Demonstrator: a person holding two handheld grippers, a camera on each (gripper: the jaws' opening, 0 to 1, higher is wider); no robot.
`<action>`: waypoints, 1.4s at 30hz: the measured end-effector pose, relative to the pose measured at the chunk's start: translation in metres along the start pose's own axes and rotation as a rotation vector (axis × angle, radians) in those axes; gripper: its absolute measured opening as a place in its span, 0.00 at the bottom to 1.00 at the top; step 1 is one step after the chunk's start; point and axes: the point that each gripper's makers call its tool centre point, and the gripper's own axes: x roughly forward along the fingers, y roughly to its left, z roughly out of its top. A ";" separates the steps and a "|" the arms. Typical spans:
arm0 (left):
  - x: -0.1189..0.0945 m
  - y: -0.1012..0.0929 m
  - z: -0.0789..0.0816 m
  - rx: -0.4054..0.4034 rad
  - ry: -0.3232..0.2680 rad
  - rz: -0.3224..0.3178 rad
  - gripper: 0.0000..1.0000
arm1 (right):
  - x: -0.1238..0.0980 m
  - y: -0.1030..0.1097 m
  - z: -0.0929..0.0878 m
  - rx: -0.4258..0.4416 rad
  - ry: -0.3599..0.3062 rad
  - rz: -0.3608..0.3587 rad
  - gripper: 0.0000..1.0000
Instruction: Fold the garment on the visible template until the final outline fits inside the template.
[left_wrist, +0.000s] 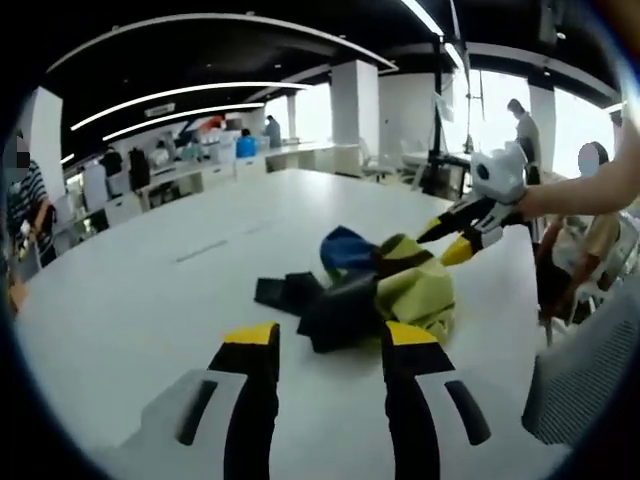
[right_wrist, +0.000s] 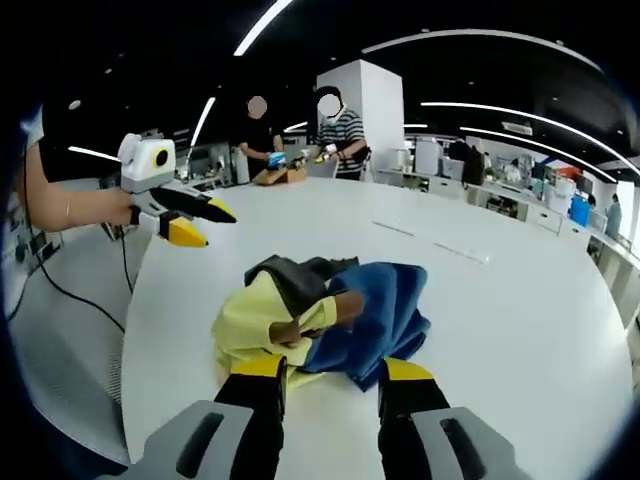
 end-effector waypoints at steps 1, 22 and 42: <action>0.003 0.000 0.000 0.001 0.002 -0.004 0.36 | 0.002 0.000 0.000 -0.008 0.003 0.003 0.32; 0.060 0.000 -0.009 0.023 0.060 -0.140 0.24 | 0.034 0.005 -0.001 -0.046 0.037 0.058 0.21; 0.087 0.007 -0.050 -0.007 0.192 -0.178 0.22 | 0.046 0.006 -0.016 0.153 0.099 0.118 0.14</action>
